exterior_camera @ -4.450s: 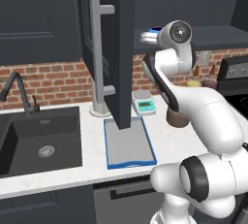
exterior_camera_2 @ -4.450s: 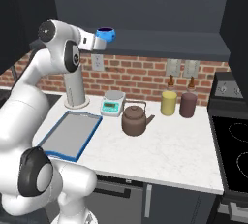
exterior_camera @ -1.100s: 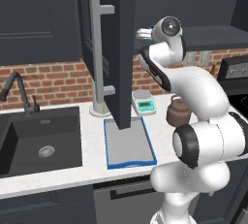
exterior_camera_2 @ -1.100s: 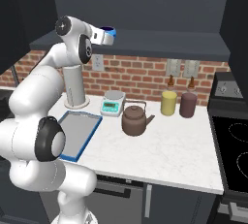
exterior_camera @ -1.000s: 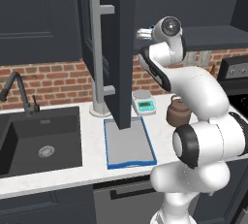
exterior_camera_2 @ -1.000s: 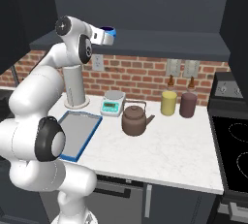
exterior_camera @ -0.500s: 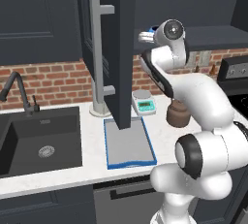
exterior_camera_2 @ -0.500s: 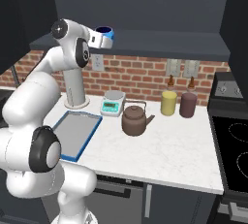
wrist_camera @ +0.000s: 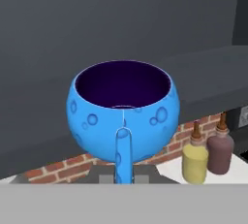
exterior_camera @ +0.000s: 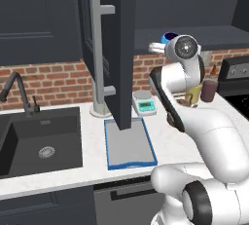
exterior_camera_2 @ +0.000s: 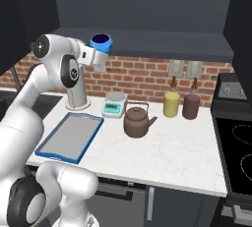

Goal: Pick the kettle from the counter and place it on the tray. Then pick the mug from the cabinet and place it on the tray. Then close the cabinet doors.

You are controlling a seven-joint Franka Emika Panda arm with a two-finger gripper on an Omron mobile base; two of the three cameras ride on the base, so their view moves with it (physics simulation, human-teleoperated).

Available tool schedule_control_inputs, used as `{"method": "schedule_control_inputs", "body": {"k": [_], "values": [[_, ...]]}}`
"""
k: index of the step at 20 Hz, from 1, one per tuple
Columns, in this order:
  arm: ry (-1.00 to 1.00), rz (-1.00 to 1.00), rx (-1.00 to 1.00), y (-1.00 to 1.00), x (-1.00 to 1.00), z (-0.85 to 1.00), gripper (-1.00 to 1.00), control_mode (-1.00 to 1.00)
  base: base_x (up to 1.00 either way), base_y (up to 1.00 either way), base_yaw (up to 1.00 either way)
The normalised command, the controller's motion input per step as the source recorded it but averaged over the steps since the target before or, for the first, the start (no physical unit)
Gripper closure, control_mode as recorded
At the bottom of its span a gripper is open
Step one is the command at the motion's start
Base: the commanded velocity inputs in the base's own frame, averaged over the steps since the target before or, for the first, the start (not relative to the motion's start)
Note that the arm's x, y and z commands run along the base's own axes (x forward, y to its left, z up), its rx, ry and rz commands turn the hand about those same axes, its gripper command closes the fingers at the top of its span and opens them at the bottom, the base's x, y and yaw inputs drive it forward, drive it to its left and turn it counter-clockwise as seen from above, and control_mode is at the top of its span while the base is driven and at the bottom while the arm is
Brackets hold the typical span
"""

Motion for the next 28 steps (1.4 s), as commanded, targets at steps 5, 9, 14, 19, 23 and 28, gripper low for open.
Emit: {"method": "schedule_control_inputs", "body": {"k": [5,9,14,19,23,28], "values": [[0.00,-0.06,0.00,0.01,-1.00,-0.04,1.00,-1.00,0.00,0.00,0.00],[0.01,0.00,0.00,0.03,-1.00,-0.06,1.00,-1.00,0.00,0.00,0.00],[0.13,0.00,0.00,0.16,-0.80,-0.32,1.00,-1.00,0.00,0.00,0.00],[0.16,0.07,0.00,0.20,-0.50,-0.65,1.00,-1.00,0.00,0.00,0.00],[0.16,0.14,0.00,0.20,-0.20,-0.72,1.00,-1.00,0.00,0.00,0.00],[0.13,0.24,0.00,0.14,0.06,-0.63,1.00,-1.00,0.00,0.00,0.00]]}}
